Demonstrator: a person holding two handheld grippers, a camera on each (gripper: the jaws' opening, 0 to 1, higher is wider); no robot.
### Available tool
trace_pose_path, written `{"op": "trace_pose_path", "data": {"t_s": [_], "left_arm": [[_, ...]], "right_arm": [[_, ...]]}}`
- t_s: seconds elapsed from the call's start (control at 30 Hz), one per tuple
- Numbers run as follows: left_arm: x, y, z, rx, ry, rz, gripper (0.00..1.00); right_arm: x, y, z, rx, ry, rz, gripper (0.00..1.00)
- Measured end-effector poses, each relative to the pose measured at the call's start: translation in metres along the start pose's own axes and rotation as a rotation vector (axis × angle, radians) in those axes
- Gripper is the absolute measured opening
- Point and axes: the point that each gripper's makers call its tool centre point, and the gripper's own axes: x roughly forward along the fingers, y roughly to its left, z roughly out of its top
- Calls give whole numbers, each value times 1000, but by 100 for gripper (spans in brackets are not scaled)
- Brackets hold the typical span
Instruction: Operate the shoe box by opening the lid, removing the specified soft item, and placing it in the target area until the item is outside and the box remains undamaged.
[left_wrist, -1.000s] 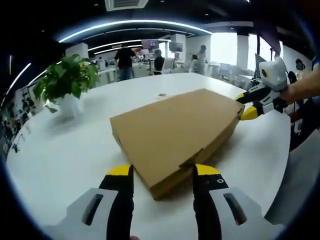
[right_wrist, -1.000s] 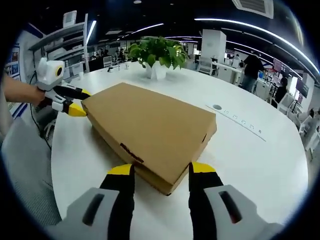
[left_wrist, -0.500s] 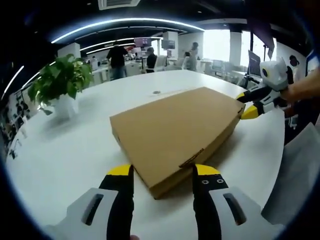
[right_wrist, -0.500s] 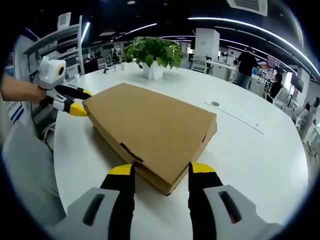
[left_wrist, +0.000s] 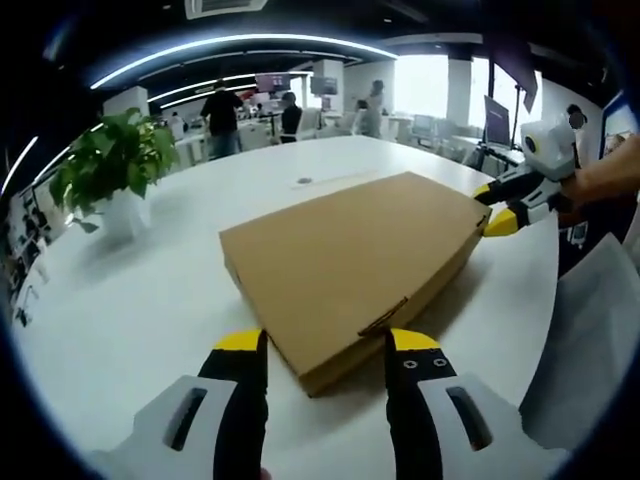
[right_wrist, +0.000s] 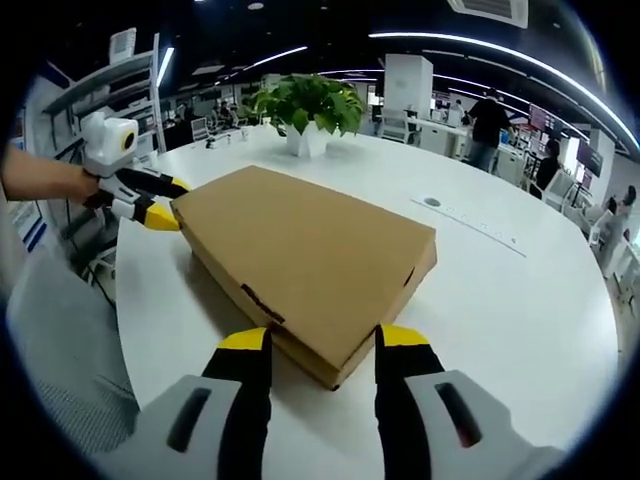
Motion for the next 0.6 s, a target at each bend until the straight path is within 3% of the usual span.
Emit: {"op": "trace_pose_path", "data": {"t_s": [0.6], "left_arm": [[-22,-7,-11,24,38,-36,45]], "right_arm": [[-12,28,-8,-5,10,14,34]]}}
